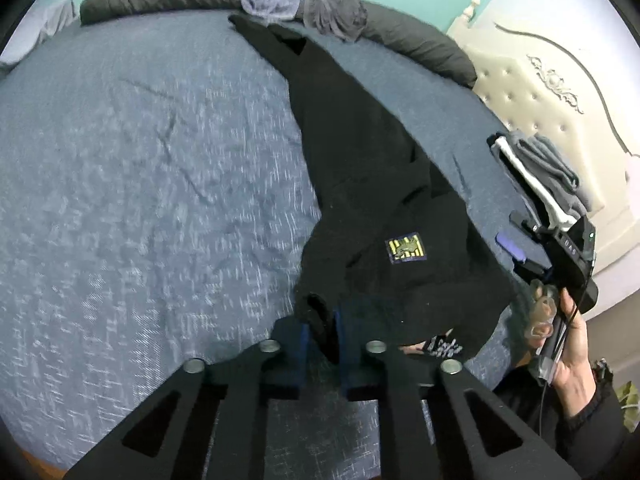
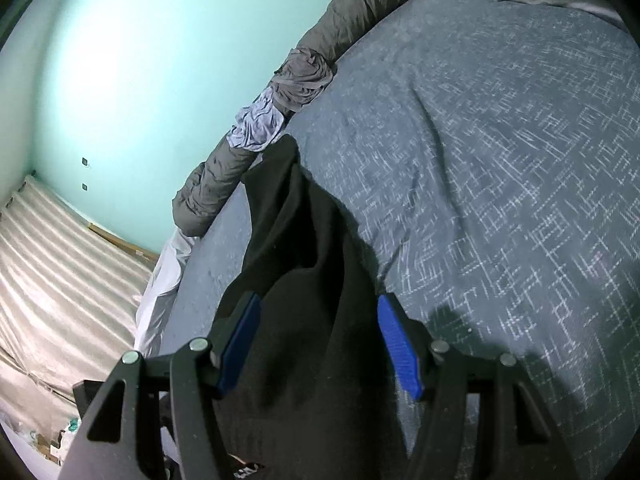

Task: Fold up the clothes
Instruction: 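Grasp the garment's hem with the left tool and lift it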

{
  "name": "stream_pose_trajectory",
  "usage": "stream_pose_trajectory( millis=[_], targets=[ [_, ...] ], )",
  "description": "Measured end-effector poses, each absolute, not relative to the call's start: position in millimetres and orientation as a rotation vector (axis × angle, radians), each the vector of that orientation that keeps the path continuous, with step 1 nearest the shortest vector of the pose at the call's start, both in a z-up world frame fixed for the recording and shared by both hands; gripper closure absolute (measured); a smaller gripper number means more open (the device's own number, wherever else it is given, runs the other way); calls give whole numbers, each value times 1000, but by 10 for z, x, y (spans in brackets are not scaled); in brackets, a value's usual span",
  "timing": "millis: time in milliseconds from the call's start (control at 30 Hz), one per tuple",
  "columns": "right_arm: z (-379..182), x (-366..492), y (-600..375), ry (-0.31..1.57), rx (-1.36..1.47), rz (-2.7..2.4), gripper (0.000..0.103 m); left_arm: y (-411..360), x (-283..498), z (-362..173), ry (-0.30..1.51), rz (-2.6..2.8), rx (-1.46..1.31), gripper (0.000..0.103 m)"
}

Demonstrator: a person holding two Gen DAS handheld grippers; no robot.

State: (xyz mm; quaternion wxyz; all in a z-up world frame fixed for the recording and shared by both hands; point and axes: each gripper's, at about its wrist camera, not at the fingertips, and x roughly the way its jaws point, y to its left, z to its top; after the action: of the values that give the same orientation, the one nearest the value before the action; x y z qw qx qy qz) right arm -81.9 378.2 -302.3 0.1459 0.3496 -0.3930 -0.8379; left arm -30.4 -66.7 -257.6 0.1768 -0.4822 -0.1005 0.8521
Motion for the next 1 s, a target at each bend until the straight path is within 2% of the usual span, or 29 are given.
stream_pose_trajectory(
  millis=[200, 567, 1000],
  targets=[
    [-3022, -800, 3796, -1134, 1004, -2415, 41, -992, -336, -2183, -273, 2543, -1258, 97],
    [-3022, -811, 3751, -1129, 1006, -2412, 41, -2076, -622, -1582, -283, 2836, -1187, 97],
    [-3048, -891, 3626, -1085, 1033, -2421, 41, -2629, -1389, -1161, -148, 2994, -1191, 97]
  ],
)
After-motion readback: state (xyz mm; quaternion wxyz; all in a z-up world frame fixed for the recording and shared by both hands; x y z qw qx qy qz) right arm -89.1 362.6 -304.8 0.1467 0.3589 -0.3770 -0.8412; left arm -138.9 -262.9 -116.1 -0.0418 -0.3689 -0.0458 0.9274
